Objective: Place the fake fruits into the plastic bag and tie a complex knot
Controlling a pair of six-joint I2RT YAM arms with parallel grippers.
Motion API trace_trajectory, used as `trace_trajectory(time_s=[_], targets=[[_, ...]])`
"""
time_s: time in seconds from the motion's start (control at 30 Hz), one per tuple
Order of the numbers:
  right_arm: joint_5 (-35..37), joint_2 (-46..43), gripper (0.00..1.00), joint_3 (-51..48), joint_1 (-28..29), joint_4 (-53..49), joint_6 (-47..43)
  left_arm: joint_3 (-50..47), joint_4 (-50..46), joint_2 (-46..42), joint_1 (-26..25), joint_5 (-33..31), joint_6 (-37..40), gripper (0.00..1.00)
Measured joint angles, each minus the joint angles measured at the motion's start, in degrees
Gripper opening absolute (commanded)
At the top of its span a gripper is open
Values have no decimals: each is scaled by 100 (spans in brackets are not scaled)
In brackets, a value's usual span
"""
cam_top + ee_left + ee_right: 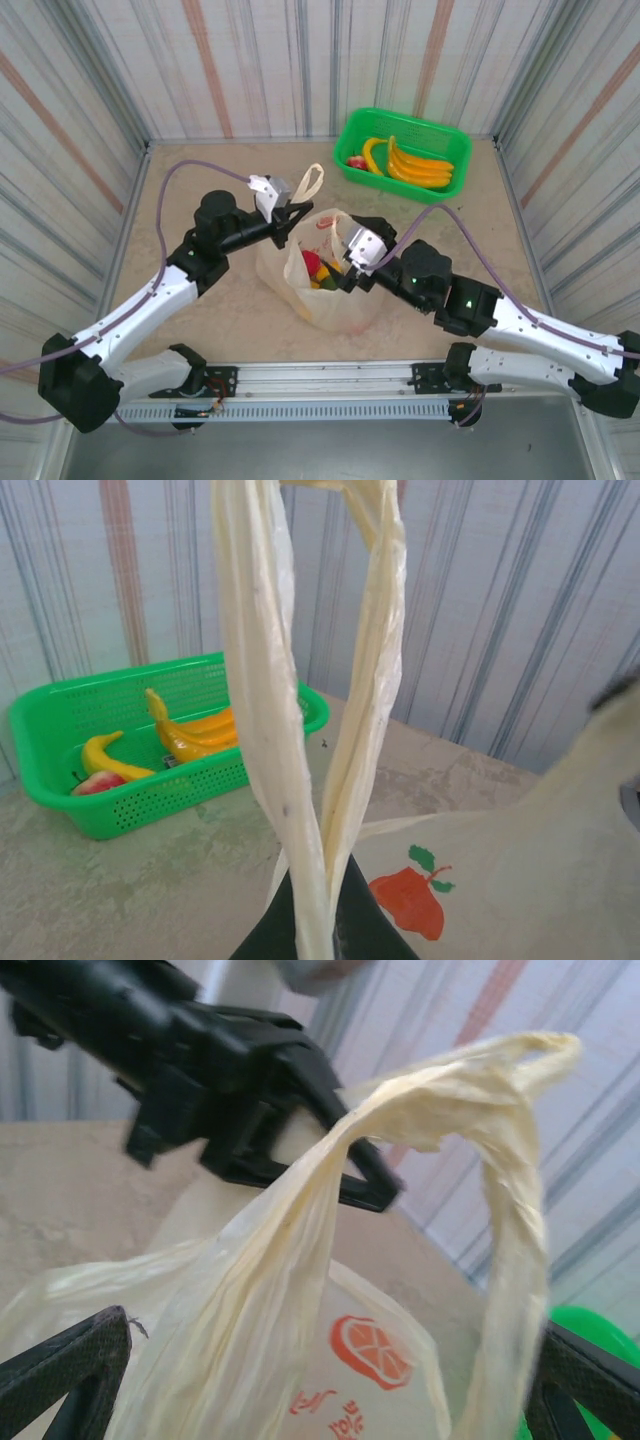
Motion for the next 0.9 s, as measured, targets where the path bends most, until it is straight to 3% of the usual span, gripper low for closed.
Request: trace_trajectory(time_s=[0.3,0.5,0.67,0.9], targets=[[-997,-402,99,-26,-1132,-251,649,72,308,256,-142,348,2,0],[-1987,-533,99,-433,-1888,-232,1690,260,472,544,-334,540,4,0],[-2643,-350,91,-651,-1851,-105,2378,328,470,610,-402,535,4,0],[-2787,87,81,-787,-1335,426,2618,328,463,610,-455,413,2,0]])
